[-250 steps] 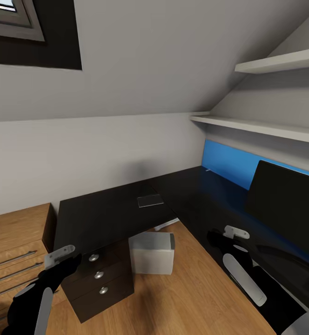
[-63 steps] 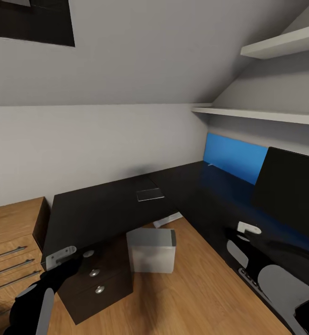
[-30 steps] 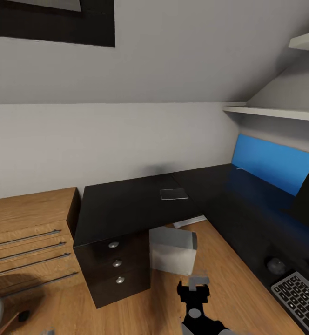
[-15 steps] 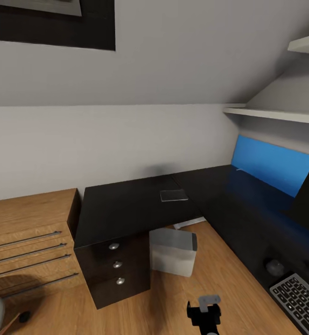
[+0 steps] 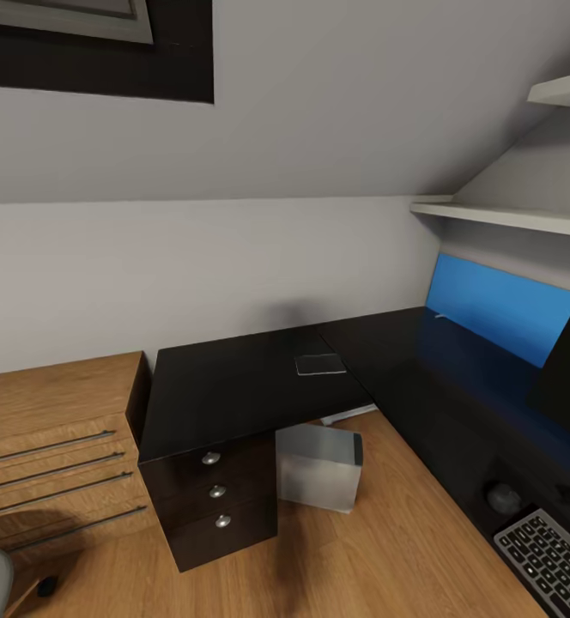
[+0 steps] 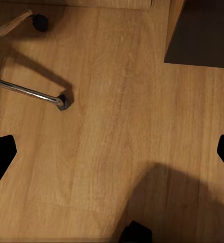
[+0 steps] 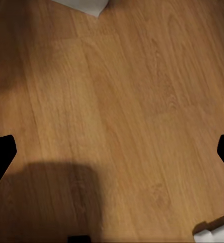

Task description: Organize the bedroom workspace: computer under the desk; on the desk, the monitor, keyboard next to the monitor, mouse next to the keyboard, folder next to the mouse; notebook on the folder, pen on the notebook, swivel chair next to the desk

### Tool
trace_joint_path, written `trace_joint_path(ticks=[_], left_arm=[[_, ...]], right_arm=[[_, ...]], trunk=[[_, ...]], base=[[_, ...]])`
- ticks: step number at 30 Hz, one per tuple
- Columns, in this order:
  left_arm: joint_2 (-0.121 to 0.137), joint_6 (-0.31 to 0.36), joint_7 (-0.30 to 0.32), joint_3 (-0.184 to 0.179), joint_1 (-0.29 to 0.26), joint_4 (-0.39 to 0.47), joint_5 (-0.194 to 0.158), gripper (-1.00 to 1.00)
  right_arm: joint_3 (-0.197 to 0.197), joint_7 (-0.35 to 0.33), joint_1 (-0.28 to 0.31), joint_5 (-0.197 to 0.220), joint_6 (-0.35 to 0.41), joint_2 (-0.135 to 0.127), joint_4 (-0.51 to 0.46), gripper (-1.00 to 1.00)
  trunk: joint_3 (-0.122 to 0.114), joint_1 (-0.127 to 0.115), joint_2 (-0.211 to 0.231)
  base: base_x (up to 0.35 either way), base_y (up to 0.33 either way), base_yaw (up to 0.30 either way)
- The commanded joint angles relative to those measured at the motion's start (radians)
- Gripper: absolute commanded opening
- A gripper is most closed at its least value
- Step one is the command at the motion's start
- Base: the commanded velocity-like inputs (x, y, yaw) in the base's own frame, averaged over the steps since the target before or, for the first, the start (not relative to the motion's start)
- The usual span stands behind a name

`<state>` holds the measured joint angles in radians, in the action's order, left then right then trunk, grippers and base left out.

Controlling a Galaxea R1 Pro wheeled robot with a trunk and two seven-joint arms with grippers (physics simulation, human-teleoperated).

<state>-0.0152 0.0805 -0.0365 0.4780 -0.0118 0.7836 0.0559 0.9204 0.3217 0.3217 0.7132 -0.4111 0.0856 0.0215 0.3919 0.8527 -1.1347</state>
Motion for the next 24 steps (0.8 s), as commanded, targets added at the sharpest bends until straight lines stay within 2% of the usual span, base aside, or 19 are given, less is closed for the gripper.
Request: trace_joint_path(ticks=[1, 15, 24], left_arm=[[-0.001, 0.006, 0.0, 0.003, -0.001, 0.001, 0.006, 1.0], [0.0, 0.005, -0.001, 0.002, -0.001, -0.001, 0.005, 1.0], [-0.002, -0.021, -0.002, -0.006, -0.001, -0.046, 0.007, 1.0]], right_arm=[[0.009, 0.002, 0.0, 0.006, -0.003, 0.001, 0.002, 1.0], [0.009, 0.002, -0.001, 0.006, -0.003, 0.0, 0.002, 1.0], [0.009, 0.002, -0.001, 0.006, -0.003, 0.0, 0.002, 1.0]], trunk=[[-0.002, -0.004, 0.007], [-0.046, -0.058, 0.105], [-0.074, -0.092, 0.168]], base=[[0.0, 0.0, 0.0], [0.0, 0.0, 0.0], [0.0, 0.0, 0.0]])
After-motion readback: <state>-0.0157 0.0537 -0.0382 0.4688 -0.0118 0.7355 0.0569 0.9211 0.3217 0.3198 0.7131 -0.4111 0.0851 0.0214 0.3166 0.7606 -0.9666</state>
